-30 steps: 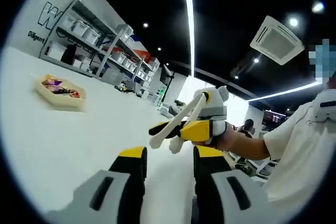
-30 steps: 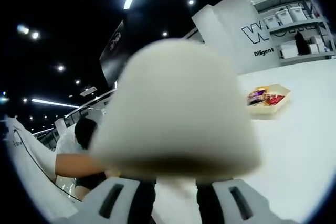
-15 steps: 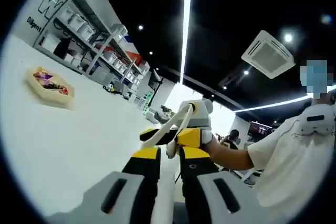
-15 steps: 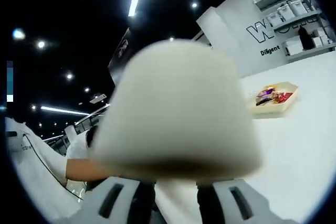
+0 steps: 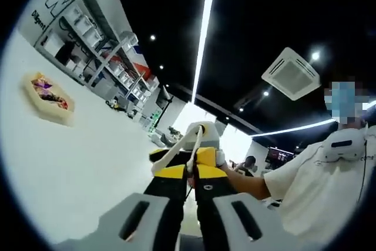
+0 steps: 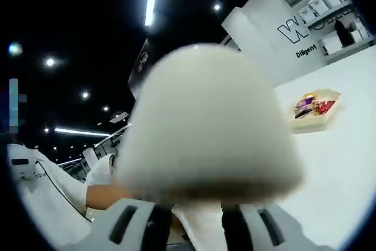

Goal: Place the target food into the container with the food tongs after gripping and lifting it, then release it inside without dropping or visibly crushing the food.

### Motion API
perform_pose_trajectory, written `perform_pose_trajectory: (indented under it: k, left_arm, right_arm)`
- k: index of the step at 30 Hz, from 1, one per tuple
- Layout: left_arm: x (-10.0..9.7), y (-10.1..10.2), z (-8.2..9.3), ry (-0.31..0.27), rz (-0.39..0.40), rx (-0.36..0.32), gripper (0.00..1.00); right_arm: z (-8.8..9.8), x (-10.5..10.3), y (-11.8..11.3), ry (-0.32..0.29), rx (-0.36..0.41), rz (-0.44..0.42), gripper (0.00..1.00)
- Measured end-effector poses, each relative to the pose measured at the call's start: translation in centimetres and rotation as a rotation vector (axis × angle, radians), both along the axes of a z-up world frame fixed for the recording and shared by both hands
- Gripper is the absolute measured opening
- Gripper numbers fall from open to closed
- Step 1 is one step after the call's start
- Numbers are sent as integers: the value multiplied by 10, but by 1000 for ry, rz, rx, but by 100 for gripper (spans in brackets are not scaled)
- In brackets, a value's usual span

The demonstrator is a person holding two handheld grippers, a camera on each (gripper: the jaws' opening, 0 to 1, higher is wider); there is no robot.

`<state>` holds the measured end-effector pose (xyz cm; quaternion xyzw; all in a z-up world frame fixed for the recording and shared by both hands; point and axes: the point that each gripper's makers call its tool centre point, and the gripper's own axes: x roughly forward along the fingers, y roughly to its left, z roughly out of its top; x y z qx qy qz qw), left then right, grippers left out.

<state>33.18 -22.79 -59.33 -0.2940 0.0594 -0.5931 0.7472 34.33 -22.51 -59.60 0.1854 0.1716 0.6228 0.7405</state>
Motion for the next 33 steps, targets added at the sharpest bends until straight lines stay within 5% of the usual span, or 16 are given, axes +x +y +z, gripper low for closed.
perform_pose_trajectory:
  k: [4,19,33]
  left_arm:
    - [-1,2,2,-36,7,30,2]
    - [-3,19,4,-51,11,77,2]
    - [-4,33,-4,-53,23,137,2]
  right_arm:
    - [1,2,0,-59,-11,-2,29]
    - [6,5,-26,-40,45,-10,25]
    - [-7,-4,-42,-88,-34,19,19]
